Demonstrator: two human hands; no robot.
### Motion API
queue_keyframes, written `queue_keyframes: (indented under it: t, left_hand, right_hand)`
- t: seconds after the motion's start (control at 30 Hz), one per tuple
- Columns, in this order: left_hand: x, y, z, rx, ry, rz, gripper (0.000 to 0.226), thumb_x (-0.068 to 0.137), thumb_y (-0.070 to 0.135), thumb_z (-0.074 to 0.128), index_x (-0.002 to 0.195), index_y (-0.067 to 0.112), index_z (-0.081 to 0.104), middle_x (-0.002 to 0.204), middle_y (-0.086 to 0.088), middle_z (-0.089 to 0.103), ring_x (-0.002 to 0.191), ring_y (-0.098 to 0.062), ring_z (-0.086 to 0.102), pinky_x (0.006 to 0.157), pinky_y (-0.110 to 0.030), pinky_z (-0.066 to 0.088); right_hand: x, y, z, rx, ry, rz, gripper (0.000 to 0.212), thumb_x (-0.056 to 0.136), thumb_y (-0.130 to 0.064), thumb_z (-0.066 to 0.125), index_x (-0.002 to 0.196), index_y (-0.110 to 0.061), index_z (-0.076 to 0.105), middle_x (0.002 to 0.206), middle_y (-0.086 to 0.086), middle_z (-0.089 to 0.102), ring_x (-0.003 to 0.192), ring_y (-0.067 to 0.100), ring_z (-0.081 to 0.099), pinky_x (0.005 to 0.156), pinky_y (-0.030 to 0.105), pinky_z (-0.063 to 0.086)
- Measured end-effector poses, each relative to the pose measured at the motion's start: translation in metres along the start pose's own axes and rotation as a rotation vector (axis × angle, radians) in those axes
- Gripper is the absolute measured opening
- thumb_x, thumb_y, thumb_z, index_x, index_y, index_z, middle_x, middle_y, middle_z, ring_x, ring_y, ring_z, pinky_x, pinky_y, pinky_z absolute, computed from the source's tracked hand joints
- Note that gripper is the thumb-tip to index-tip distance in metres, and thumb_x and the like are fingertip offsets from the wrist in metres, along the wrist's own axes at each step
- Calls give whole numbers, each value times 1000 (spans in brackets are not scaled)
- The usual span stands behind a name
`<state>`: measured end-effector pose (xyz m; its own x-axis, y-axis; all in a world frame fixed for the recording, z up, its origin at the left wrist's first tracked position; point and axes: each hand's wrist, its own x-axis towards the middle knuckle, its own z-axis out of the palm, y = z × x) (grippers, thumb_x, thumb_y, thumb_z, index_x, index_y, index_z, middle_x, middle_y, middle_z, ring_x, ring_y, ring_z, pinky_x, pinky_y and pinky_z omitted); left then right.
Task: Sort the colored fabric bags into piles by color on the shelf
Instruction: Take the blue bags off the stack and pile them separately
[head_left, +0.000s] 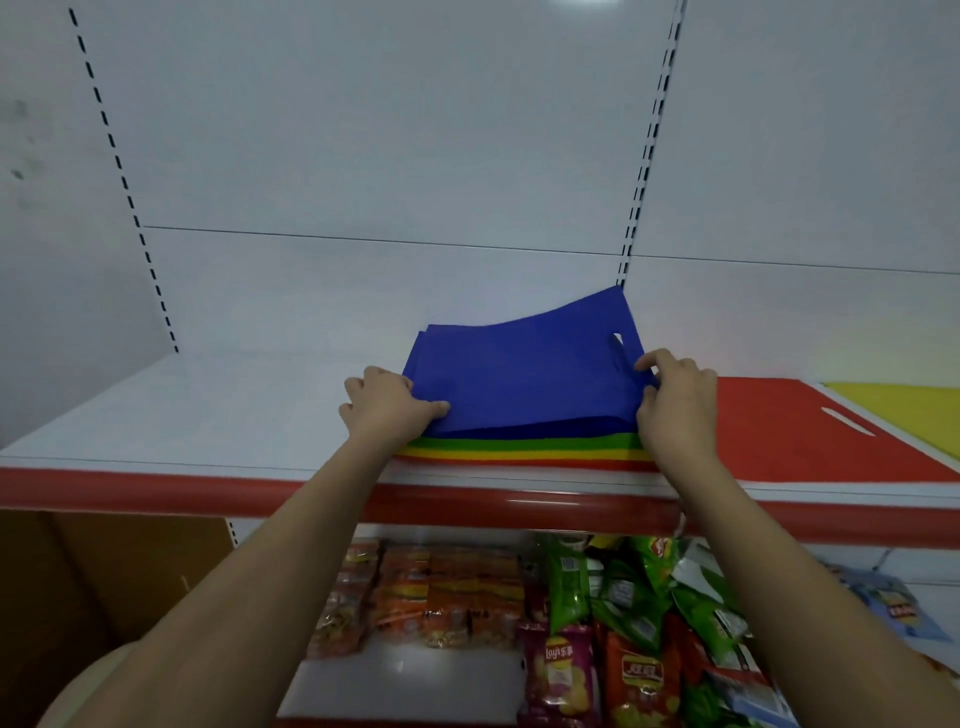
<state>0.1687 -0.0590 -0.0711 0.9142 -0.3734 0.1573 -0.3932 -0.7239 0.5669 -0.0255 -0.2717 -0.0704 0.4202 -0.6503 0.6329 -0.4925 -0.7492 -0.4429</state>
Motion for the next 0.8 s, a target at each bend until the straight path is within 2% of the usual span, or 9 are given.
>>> queue_keyframes:
  t: [0.1, 0.13, 0.23, 0.33, 0.47, 0.6, 0.7, 0.77, 0.8]
  left_hand:
    - [-10, 15, -17, 178, 106, 103, 28, 85, 43, 66, 97, 19, 59, 110, -3, 43, 118, -28, 40, 92, -38, 37]
    - [-8, 16, -20, 111, 107, 120, 23, 86, 38, 65, 95, 18, 59, 107, -2, 48, 113, -28, 45, 88, -37, 40]
    - [-6, 15, -32, -403, -50, 94, 15, 89, 19, 64, 100, 10, 57, 106, -8, 63, 97, -27, 61, 77, -38, 52]
    - [-13, 13, -44, -698, -150, 96, 31, 93, 7, 61, 124, 8, 56, 122, -8, 62, 99, -27, 62, 80, -37, 53]
    - [-24, 18, -49, -543, -61, 244, 48, 91, 3, 57, 137, 13, 48, 128, -8, 60, 104, -28, 62, 82, -40, 55]
    - [-37, 41, -52, -613, -139, 353, 65, 96, -1, 52, 153, 20, 28, 142, -3, 48, 105, -19, 55, 70, -28, 51]
    - [-56, 62, -46, -750, -252, 430, 72, 95, -8, 49, 153, 29, 27, 123, 11, 52, 94, -12, 58, 67, -24, 53]
    - [-68, 77, -35, -798, -334, 474, 73, 94, -12, 47, 147, 35, 33, 105, 21, 55, 85, -13, 61, 72, -31, 55]
    - [-74, 86, -28, -809, -367, 485, 71, 93, -13, 46, 147, 33, 37, 103, 22, 56, 84, -16, 60, 72, -36, 55]
  right_hand:
    - [3, -14, -10, -91, -6, -56, 34, 88, 6, 44, 108, -15, 62, 106, 14, 57, 99, 32, 42, 75, 29, 27]
    - [3, -21, -16, -78, 11, -53, 34, 88, 5, 43, 107, -15, 63, 106, 14, 55, 100, 32, 42, 76, 28, 27]
    - [4, -39, -40, 92, 41, 51, 31, 90, 2, 39, 103, -12, 63, 108, 11, 46, 93, 30, 47, 74, 31, 36]
    - [2, -47, -65, 245, -36, 169, 39, 88, 5, 34, 103, -8, 67, 115, 9, 51, 84, 25, 53, 67, 33, 45]
    - [-15, -48, -93, 354, -112, 297, 48, 86, 12, 29, 111, -4, 66, 111, 11, 56, 69, 19, 52, 50, 25, 40]
    - [-40, -43, -121, 399, -59, 357, 42, 92, 12, 31, 119, 2, 61, 96, 12, 56, 57, 20, 49, 51, 31, 43]
    - [-61, -31, -144, 437, 10, 396, 29, 98, 2, 42, 120, 4, 61, 99, 12, 59, 58, 20, 55, 49, 27, 51]
    - [-79, -14, -162, 426, 53, 437, 27, 97, 1, 48, 122, 3, 60, 109, 10, 56, 66, 17, 60, 54, 29, 55]
    - [-86, -3, -173, 414, 69, 460, 29, 96, 4, 48, 123, 2, 59, 111, 9, 55, 69, 17, 60, 58, 32, 56]
